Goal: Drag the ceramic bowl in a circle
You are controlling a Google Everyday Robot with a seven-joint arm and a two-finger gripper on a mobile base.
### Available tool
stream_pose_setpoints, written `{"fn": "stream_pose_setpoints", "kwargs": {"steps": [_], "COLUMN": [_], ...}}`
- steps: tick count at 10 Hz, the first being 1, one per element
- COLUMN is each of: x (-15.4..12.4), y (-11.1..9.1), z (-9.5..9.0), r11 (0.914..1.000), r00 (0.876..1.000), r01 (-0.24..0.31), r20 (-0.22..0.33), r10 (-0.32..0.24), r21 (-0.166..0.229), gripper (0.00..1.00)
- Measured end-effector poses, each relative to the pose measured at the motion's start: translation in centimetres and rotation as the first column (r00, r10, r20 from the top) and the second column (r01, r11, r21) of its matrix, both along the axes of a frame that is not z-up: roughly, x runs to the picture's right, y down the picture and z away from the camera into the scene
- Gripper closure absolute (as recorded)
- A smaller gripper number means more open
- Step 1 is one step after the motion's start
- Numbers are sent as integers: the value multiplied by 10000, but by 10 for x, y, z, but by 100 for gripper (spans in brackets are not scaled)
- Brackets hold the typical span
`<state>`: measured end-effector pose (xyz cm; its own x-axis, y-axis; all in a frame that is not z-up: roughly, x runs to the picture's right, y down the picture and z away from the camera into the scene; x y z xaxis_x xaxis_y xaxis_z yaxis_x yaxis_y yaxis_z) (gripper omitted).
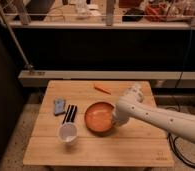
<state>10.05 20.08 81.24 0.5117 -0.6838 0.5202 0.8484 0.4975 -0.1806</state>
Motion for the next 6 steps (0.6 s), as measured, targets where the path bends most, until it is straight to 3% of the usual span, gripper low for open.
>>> {"fn": "stream_pose_setpoints", "kwargs": {"steps": [3,6], "x": [-45,-43], "y": [10,24], "z": [-6,-21], "r11": [9986,9968], "r00": [9984,9976], "r01": [481,648], "r20": [308,268], "r10": [-475,-637], "r21": [-197,-460], "gripper": [93,93]}}
